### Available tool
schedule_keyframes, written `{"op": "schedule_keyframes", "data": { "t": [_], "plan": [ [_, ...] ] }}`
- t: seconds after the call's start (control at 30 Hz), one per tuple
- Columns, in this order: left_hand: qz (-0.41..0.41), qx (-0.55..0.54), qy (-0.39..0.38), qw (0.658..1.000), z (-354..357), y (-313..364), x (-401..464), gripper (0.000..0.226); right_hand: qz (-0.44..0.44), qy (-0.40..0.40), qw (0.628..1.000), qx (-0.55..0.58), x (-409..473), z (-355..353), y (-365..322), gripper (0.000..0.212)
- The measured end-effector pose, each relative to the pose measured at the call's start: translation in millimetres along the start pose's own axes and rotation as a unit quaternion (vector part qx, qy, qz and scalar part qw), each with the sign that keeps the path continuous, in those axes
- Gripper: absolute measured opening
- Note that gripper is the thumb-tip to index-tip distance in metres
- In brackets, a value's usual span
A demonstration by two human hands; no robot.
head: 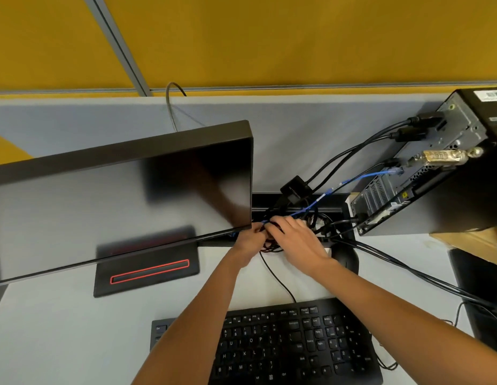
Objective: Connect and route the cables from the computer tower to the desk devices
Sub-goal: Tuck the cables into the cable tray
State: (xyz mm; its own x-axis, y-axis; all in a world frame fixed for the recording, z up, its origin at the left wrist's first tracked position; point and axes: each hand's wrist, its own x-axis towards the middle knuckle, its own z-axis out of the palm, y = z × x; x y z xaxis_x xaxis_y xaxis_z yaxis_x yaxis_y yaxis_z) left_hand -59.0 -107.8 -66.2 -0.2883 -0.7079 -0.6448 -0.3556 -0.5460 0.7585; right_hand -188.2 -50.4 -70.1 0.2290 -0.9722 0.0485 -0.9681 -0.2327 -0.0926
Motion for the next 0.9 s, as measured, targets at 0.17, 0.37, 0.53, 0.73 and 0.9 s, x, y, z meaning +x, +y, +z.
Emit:
{"op": "schedule_keyframes", "data": {
  "t": [0.17, 0.37, 0.53, 0.73, 0.9],
  "plan": [
    [0.152, 0.058, 0.045, 0.986, -8, -10, -4, 0.032, 0.120, 0.036, 0.978, 0.167, -30, -5, -21, 0.064],
    [0.229, 0.092, 0.044, 0.968, -3, -12, -13, 0.039, 0.367, 0.085, 0.808, 0.453, -14, -13, -17, 0.017],
    [0.280, 0.201, 0.027, 0.938, -13, -17, -11, 0.039, 0.451, 0.049, 0.609, 0.651, 13, -17, 2, 0.015],
    [0.248, 0.266, 0.023, 0.931, -18, -19, -10, 0.044, 0.501, 0.181, 0.577, 0.619, 19, -25, 18, 0.012],
    [0.193, 0.312, 0.016, 0.930, -9, -15, 4, 0.056, 0.507, 0.187, 0.642, 0.545, 16, -38, 27, 0.011]
  ]
}}
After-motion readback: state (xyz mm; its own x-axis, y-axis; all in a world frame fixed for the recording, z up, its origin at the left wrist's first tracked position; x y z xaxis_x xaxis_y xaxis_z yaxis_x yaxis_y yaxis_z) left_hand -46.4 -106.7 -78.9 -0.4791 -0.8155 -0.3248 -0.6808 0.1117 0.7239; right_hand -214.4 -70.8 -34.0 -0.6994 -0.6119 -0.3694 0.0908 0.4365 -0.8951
